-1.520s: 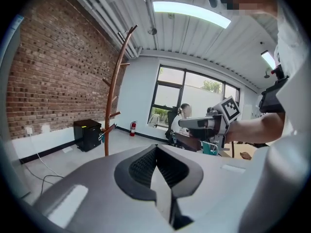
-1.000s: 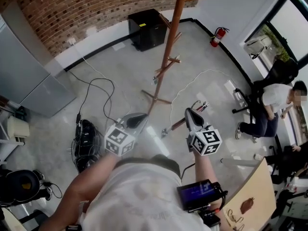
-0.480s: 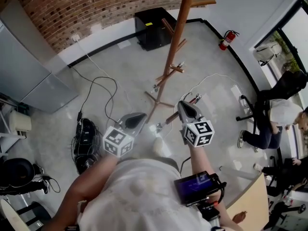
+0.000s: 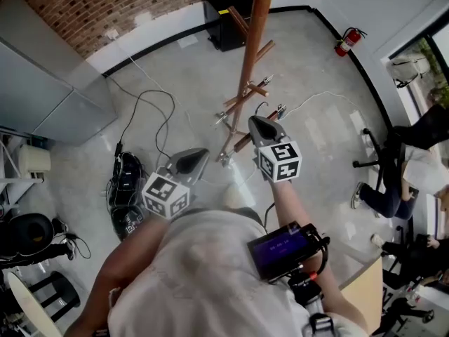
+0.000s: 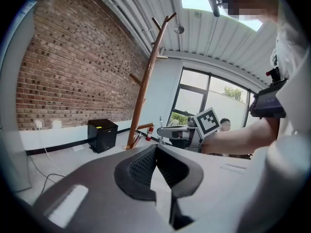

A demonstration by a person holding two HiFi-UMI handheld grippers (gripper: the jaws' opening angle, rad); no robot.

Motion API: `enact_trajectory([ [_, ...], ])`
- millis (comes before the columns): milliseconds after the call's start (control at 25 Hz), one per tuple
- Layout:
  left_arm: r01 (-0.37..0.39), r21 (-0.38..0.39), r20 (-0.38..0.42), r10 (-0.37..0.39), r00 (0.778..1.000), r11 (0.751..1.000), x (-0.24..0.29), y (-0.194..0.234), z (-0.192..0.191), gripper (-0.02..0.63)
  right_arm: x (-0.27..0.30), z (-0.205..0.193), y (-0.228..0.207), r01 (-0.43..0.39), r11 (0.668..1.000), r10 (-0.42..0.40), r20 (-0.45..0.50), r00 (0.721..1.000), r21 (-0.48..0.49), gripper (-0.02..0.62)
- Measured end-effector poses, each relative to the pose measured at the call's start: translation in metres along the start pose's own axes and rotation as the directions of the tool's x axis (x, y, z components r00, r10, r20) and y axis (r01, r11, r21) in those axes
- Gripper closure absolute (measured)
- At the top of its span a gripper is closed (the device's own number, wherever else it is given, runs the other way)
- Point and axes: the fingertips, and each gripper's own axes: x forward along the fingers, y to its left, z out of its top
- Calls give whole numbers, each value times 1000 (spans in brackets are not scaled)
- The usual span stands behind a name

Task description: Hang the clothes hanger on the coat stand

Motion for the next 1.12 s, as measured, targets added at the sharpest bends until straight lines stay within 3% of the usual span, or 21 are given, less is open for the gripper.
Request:
enact_trajectory([
  [240, -89, -37, -7, 89, 996, 995, 2, 16, -10, 604, 39, 3, -16, -34, 999, 33, -24, 999, -39, 575],
  [520, -180, -61, -13, 179, 984, 982, -4, 33, -14, 604, 66, -16, -32, -2, 999, 0, -62, 998, -40, 575],
  [840, -209, -55, -41, 207, 978, 976, -3, 38, -15, 604, 87, -35, -54, 33, 999, -34, -72, 997, -14, 575],
  [1120, -223, -36, -58, 221, 974, 974, -12, 41, -8, 604, 100, -34, -54, -2, 999, 0, -45, 999, -33, 574],
])
